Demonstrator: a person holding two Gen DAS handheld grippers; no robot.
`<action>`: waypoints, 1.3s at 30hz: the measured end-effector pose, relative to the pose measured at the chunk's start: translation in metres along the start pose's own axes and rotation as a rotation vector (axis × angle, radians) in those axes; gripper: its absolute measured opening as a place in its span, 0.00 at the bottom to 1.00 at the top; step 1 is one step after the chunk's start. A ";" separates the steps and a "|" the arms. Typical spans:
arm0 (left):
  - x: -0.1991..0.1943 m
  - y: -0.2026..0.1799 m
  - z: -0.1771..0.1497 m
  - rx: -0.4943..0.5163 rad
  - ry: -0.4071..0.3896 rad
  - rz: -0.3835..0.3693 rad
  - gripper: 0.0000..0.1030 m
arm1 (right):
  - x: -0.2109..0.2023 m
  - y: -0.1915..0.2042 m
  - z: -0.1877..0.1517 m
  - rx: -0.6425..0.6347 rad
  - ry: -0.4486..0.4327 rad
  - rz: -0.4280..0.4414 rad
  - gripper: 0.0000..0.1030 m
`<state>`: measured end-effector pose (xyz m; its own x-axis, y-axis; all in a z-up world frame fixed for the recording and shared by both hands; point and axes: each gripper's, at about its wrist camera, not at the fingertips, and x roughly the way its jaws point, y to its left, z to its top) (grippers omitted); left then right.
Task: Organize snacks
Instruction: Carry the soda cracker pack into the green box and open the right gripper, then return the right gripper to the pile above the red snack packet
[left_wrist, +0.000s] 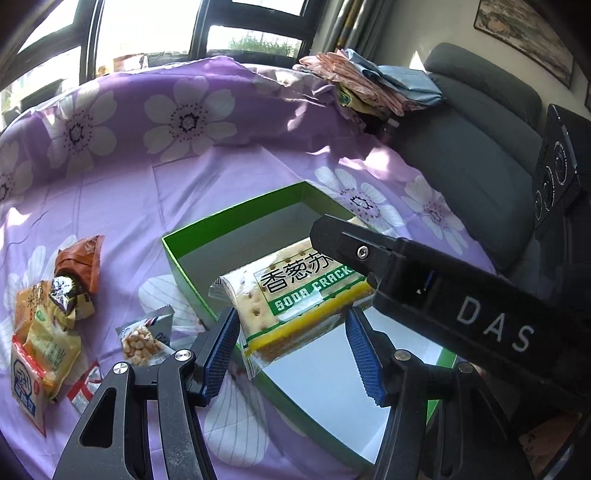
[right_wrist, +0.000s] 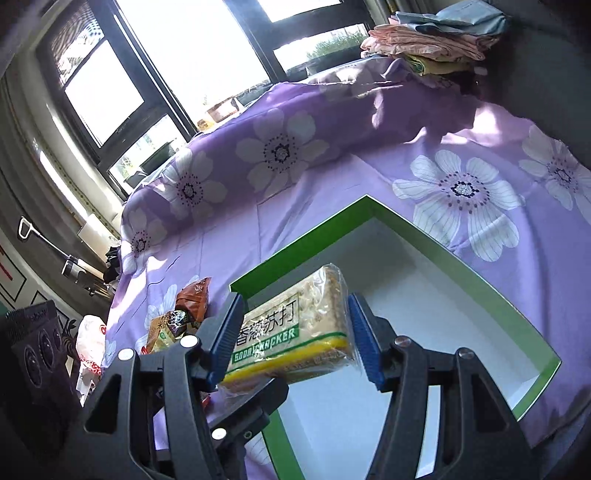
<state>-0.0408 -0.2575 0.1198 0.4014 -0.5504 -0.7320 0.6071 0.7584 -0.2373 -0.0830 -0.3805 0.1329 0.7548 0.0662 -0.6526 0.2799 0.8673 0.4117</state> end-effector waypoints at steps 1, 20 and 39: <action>0.003 -0.002 0.002 0.002 0.005 -0.003 0.58 | 0.002 -0.004 0.000 0.015 0.007 -0.011 0.58; 0.043 -0.018 -0.002 0.004 0.119 -0.045 0.58 | 0.019 -0.036 -0.002 0.119 0.092 -0.103 0.66; -0.067 0.093 -0.021 -0.212 -0.094 0.147 0.63 | 0.015 0.046 -0.007 -0.084 0.044 -0.028 0.78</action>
<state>-0.0256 -0.1428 0.1330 0.5423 -0.4518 -0.7084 0.3846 0.8831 -0.2687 -0.0629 -0.3362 0.1374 0.7201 0.0618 -0.6911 0.2478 0.9074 0.3394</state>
